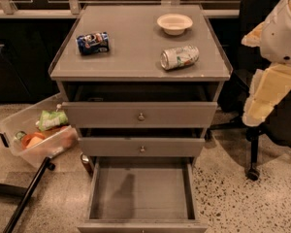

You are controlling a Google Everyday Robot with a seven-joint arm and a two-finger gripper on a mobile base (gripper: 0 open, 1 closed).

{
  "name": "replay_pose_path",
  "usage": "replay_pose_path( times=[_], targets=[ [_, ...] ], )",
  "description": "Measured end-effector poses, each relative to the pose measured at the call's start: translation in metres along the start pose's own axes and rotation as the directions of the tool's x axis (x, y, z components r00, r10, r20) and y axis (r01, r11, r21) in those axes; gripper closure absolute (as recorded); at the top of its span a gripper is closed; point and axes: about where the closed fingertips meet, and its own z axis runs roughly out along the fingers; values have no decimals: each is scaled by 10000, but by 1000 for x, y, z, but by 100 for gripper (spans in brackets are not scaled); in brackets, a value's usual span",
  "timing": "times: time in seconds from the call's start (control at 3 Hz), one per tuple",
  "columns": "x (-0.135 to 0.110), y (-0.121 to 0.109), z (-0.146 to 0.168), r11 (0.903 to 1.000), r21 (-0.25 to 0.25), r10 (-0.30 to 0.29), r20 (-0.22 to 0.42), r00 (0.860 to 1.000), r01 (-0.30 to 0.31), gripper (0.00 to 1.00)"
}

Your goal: Place pepsi can into bottom drawer

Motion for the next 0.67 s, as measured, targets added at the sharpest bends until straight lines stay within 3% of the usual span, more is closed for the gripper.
replay_pose_path(
  times=[0.33, 0.67],
  targets=[
    [-57, -7, 21, 9994, 167, -332, 796, 9963, 319, 0],
    [-138, -18, 39, 9994, 305, -221, 2339, 9720, 154, 0]
  ],
)
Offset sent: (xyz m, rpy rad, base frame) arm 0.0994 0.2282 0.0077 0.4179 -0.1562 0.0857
